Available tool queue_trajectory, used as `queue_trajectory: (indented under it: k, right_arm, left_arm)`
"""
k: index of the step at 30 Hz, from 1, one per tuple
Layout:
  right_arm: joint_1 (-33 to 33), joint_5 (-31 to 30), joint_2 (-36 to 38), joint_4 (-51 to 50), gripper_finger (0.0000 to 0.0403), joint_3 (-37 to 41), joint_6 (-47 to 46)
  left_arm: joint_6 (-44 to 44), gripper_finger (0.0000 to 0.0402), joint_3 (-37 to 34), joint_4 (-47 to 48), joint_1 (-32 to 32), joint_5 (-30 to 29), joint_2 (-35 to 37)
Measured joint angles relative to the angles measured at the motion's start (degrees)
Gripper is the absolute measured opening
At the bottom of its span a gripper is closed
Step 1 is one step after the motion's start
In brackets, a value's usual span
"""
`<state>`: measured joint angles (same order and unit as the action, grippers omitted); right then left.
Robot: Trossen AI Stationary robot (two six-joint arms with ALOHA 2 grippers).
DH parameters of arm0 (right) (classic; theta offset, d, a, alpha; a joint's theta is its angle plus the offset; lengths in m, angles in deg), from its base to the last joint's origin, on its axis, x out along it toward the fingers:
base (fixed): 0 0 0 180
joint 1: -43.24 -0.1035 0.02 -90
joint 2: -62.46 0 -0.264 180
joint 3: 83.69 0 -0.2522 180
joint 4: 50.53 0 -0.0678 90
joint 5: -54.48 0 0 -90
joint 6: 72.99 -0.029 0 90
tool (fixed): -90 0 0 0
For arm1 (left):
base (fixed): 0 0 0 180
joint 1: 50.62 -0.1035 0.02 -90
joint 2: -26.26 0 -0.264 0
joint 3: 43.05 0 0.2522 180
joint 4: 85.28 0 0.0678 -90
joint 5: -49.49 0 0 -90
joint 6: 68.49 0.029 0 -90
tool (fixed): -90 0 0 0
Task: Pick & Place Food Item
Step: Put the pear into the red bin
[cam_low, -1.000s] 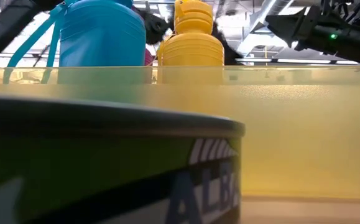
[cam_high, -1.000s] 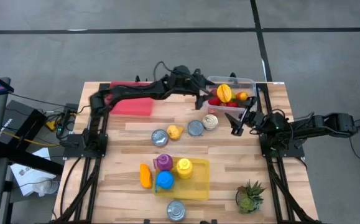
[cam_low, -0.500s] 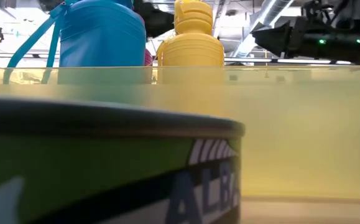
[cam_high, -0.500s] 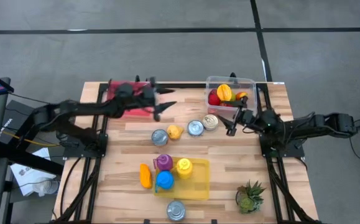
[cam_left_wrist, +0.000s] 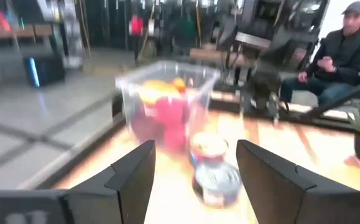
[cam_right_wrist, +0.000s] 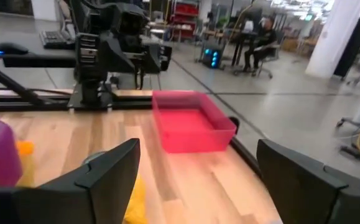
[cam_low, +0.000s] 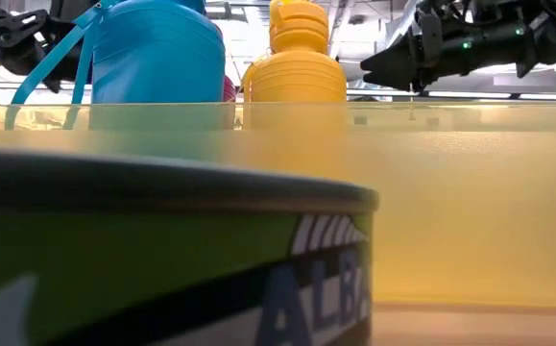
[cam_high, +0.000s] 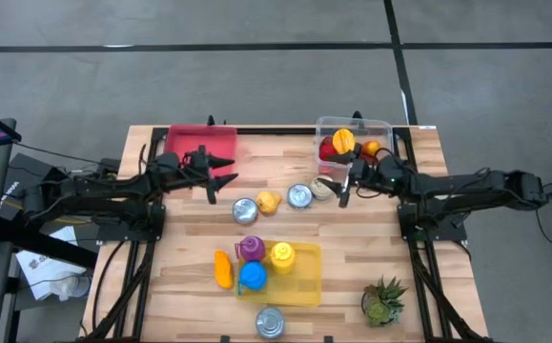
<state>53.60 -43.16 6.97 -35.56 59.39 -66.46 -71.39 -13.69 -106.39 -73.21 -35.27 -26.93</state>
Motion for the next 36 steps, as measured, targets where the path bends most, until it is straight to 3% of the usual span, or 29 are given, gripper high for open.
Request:
queue_trajectory:
  k: [8, 13, 22, 28, 36]
  right_arm:
    - [-0.54, -0.34, 0.00, -9.54, 0.0312, -3.75, -2.42]
    - [-0.54, -0.31, 0.00, -13.95, 0.0312, -4.86, -4.35]
    - [-0.47, 1.04, -4.78, -23.63, 0.0312, -9.11, -5.66]
    - [1.49, 11.78, -12.23, -27.47, 0.0312, -14.58, -4.86]
    - [3.29, 22.30, -27.89, -25.24, 0.0312, -23.50, -0.29]
  left_arm:
    - [-3.30, 0.0217, 0.11, 12.28, 0.00, 4.09, 0.10]
    - [-3.54, 0.0211, 1.21, 14.96, -0.09, 4.65, -0.23]
    - [3.73, 0.0232, 9.68, 23.38, -0.11, 8.23, -11.90]
    - [7.41, 0.0256, 15.02, 25.94, -1.65, 7.50, -18.09]
    - [8.28, 0.0256, 14.58, 25.03, -4.61, 5.64, -15.79]
